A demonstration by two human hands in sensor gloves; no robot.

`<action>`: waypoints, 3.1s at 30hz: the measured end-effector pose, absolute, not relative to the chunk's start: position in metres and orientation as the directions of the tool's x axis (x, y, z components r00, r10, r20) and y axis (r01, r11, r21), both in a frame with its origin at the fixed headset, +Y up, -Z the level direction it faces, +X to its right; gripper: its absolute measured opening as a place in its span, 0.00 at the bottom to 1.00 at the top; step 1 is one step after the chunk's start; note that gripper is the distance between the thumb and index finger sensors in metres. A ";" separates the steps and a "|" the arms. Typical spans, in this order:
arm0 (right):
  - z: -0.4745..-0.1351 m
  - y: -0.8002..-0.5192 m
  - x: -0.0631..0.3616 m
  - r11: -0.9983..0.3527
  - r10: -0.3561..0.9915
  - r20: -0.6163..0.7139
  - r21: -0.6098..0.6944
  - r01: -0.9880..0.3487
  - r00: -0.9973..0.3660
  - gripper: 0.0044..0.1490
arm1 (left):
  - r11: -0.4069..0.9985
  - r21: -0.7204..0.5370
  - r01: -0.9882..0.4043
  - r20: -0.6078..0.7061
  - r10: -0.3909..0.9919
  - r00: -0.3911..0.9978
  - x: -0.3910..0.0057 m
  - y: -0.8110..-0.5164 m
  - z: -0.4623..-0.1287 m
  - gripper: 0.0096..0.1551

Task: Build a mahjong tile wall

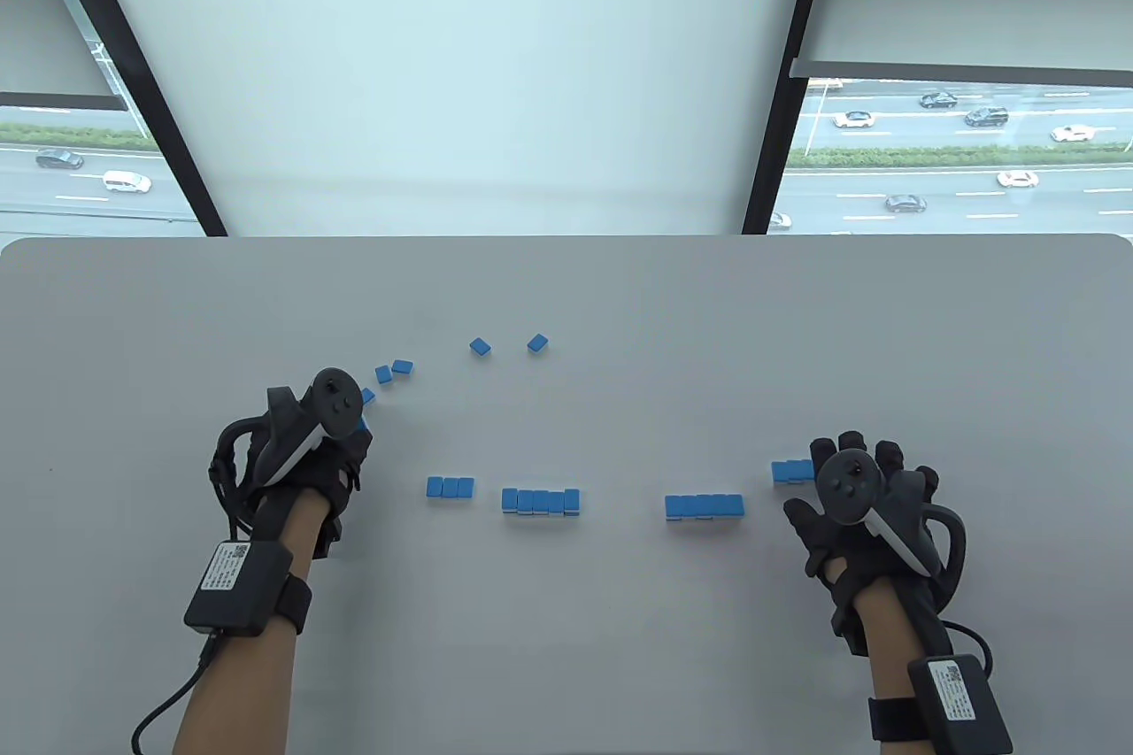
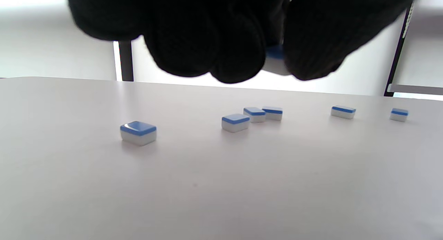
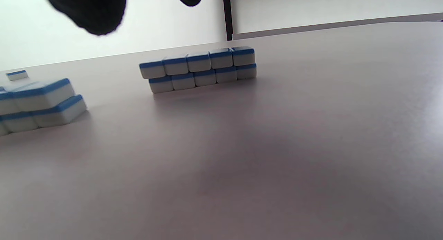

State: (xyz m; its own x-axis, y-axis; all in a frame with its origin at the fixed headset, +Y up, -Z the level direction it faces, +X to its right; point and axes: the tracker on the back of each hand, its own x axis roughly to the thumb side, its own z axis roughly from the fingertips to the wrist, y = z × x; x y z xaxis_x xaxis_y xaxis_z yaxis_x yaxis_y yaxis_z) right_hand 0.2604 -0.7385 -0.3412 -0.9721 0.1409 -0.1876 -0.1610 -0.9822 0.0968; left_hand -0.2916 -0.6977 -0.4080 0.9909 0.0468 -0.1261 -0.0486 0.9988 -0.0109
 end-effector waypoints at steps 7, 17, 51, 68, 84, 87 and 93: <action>-0.341 -0.739 0.259 -0.982 0.137 -0.187 0.103 -0.158 -0.973 0.51 | 0.985 0.087 -0.149 -0.014 0.150 0.989 -0.271 -0.697 -0.375 0.35; -0.341 -0.741 0.260 -0.983 0.123 -0.203 0.112 -0.148 -0.971 0.51 | 0.999 0.002 -0.050 0.089 0.050 0.995 -0.257 -0.728 -0.375 0.34; -0.340 -0.738 0.261 -0.983 0.128 -0.205 0.100 -0.151 -0.970 0.51 | 0.991 -0.054 -0.119 0.024 0.121 0.992 -0.276 -0.712 -0.383 0.34; -0.339 -0.737 0.264 -0.983 0.143 -0.206 0.086 -0.164 -0.968 0.51 | 0.980 -0.199 -0.019 -0.344 -0.052 0.938 -0.364 -0.702 -0.444 0.39; -0.339 -0.737 0.264 -0.983 0.136 -0.208 0.093 -0.158 -0.969 0.51 | 0.968 -0.205 0.142 -0.370 -0.211 0.905 -0.362 -0.749 -0.446 0.30; -0.339 -0.737 0.264 -0.983 0.132 -0.209 0.097 -0.155 -0.969 0.51 | 0.975 -0.191 0.115 -0.367 -0.180 0.913 -0.365 -0.750 -0.444 0.31; -0.339 -0.737 0.263 -0.983 0.132 -0.207 0.096 -0.154 -0.969 0.51 | 0.978 -0.202 0.049 -0.362 -0.121 0.924 -0.370 -0.749 -0.441 0.32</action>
